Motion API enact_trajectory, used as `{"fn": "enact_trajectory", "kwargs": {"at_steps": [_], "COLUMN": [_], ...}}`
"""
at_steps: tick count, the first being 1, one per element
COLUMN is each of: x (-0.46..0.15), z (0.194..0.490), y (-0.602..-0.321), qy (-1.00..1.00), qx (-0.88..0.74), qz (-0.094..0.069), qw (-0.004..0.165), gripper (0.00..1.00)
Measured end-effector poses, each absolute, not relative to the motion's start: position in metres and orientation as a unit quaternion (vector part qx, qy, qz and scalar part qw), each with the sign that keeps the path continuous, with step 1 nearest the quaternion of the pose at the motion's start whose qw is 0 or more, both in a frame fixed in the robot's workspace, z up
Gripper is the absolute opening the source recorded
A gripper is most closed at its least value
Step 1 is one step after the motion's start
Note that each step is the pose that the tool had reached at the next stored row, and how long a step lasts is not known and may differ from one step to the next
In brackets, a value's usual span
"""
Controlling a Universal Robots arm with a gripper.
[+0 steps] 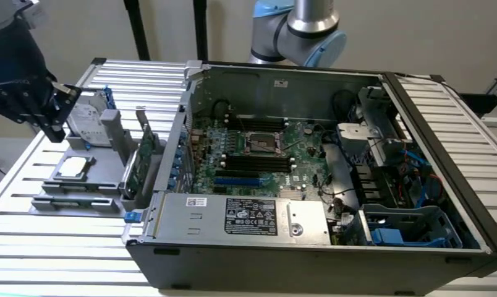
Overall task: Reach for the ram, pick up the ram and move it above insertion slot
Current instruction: 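Reach for the ram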
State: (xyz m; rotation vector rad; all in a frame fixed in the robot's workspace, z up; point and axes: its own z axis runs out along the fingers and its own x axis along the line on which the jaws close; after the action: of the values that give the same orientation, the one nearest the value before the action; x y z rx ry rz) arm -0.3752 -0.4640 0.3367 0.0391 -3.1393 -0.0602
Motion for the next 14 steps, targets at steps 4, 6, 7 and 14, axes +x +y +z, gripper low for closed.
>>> {"fn": "enact_trajectory", "kwargs": {"at_steps": [4, 6, 7, 14], "x": [-0.3753, -0.3753, -0.3753, -0.3753], "z": [0.3359, 0.3355, 0.3354, 0.3351], "y": [-0.4641, -0.4641, -0.4641, -0.4641], "qy": [-0.999, -0.998, -0.997, -0.99], "qx": [0.047, 0.065, 0.074, 0.137], "qz": [-0.019, -0.019, -0.019, -0.019], "qw": [0.002, 0.002, 0.002, 0.003], "gripper": [0.11, 0.11, 0.11, 0.11]}}
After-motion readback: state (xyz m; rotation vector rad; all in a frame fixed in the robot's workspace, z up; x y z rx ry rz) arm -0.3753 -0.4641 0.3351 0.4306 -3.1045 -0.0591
